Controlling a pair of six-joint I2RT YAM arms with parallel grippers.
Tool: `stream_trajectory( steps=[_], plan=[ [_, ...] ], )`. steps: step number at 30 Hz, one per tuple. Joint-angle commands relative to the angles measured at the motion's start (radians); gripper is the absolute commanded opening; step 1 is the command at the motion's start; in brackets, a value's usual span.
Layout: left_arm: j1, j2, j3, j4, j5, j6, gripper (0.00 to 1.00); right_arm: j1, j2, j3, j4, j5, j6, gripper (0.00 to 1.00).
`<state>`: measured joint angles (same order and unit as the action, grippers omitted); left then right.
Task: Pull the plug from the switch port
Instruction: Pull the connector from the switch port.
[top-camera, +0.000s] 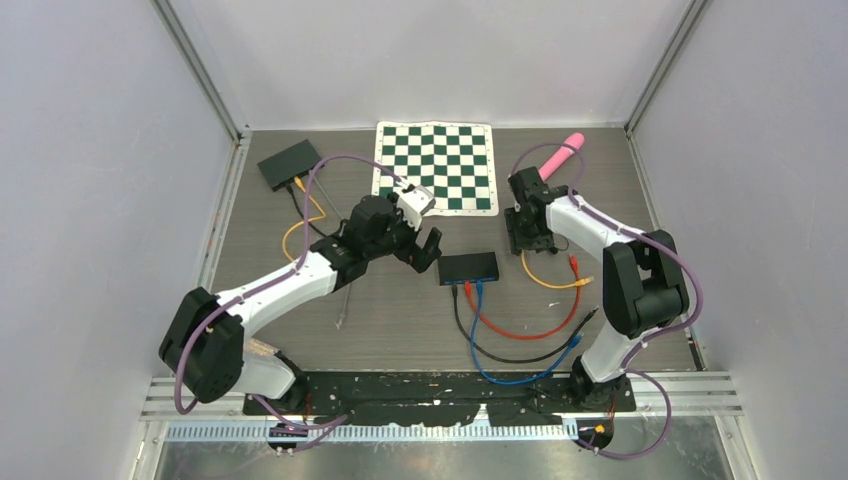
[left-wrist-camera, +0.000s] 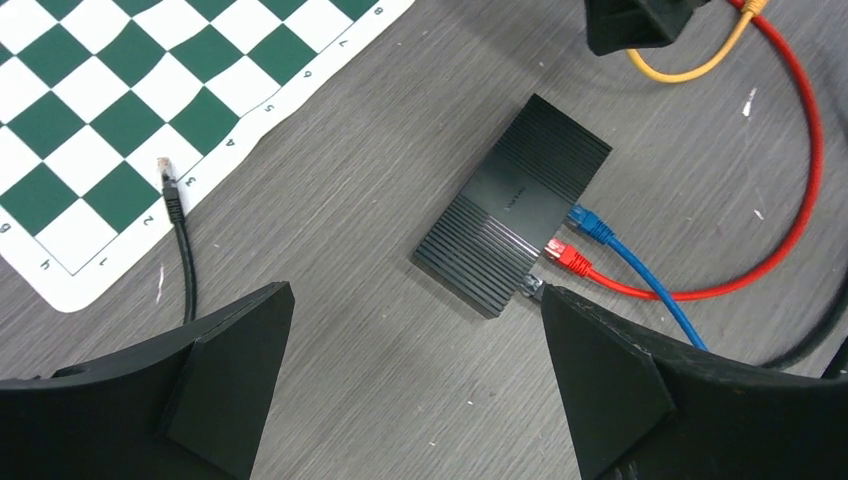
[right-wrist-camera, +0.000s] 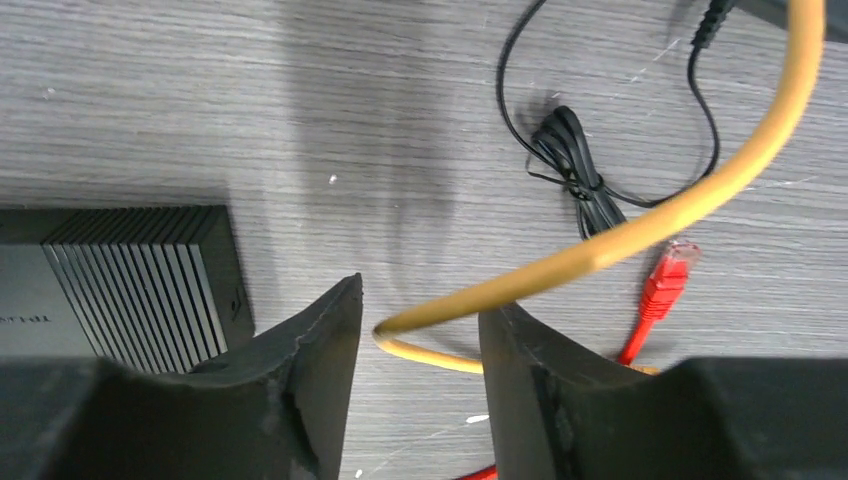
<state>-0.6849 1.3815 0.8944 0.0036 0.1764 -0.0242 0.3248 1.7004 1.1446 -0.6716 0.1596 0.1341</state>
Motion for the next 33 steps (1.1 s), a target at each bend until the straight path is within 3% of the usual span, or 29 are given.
stream_trajectory(
  steps=[1,7,11,12,17,22,27,33],
  plan=[
    [0.002,-0.050,-0.031,0.078,-0.064,0.021,0.99,-0.001,-0.077,0.041,-0.064,0.058,0.038,0.55],
    [0.002,-0.090,-0.070,0.125,-0.144,0.049,0.99,-0.005,-0.262,0.038,-0.095,0.152,0.074,0.76],
    [0.002,-0.122,-0.113,0.220,-0.265,-0.017,0.99,-0.023,-0.419,0.061,-0.070,0.142,0.103,0.83],
    [0.002,-0.124,-0.115,0.223,-0.313,-0.041,0.99,-0.024,-0.437,0.064,-0.060,0.105,0.110,0.83],
    [0.003,-0.071,-0.013,0.098,-0.295,-0.062,0.99,-0.026,-0.526,0.020,0.085,-0.188,0.133,0.83],
    [0.002,0.044,0.111,-0.073,-0.056,0.006,0.99,-0.025,-0.539,-0.136,0.210,-0.414,0.312,0.82],
    [-0.011,0.122,0.160,-0.142,0.044,0.111,0.99,-0.026,-0.585,-0.396,0.395,-0.551,0.507,0.73],
    [-0.092,0.254,0.284,-0.310,-0.009,0.267,0.99,-0.026,-0.618,-0.610,0.518,-0.596,0.643,0.64]
  ],
)
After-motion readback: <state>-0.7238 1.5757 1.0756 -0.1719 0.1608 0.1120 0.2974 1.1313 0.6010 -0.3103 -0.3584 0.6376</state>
